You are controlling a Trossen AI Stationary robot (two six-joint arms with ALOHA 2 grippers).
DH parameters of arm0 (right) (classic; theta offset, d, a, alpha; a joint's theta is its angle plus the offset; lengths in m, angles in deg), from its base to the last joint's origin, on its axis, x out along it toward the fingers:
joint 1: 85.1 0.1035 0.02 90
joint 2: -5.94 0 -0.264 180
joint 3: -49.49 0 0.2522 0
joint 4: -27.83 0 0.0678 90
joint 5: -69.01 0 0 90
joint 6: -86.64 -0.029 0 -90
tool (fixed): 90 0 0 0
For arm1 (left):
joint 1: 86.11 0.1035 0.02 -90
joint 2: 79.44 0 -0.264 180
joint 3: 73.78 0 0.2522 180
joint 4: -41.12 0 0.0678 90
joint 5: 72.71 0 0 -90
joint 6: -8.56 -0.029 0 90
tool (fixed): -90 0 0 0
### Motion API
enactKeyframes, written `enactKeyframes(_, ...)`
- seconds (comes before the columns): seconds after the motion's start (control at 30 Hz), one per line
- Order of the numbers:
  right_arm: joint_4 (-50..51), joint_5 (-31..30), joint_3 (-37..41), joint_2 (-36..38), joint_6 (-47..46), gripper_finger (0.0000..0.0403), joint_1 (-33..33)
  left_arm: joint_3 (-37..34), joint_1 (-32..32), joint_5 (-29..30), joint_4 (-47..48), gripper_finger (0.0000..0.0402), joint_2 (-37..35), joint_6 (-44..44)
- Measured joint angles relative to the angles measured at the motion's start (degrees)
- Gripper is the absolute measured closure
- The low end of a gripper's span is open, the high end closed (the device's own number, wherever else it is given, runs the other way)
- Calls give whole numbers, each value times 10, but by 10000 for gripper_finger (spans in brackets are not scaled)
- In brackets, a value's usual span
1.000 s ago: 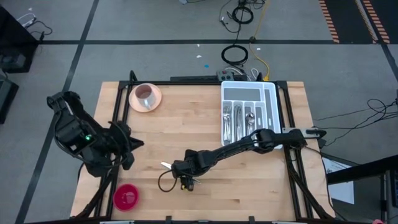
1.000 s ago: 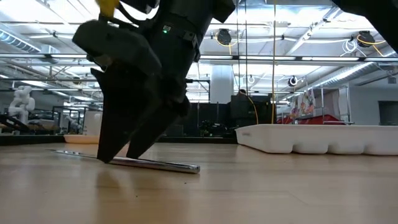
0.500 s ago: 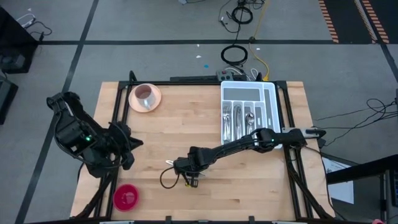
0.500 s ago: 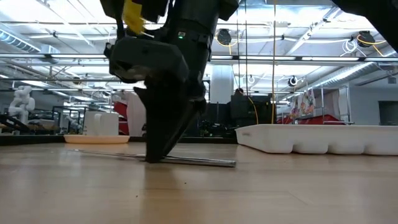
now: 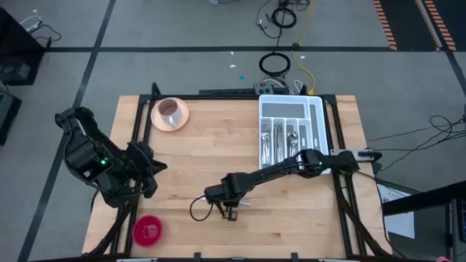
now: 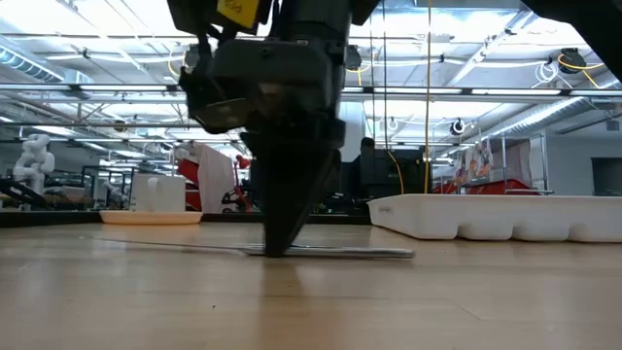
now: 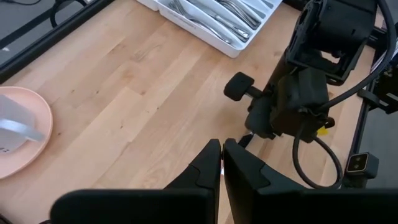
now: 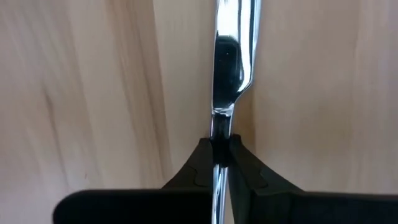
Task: Sort silverware
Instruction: Put the silver knife into the white silverware tray
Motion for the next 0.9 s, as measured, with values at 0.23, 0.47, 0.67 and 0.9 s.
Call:
enactKeyframes(0.23,67,12,5,26,0,402,-13,0,0,0,0,377,0,0)
enactKeyframes(0.47,118,-18,6,39,7,403,-16,0,0,4,4,377,0,0)
enactKeyframes(0.67,135,-25,5,55,15,402,-18,0,0,5,13,377,0,0)
enactKeyframes(0.9,176,-45,4,88,15,402,-37,0,0,22,13,377,0,3)
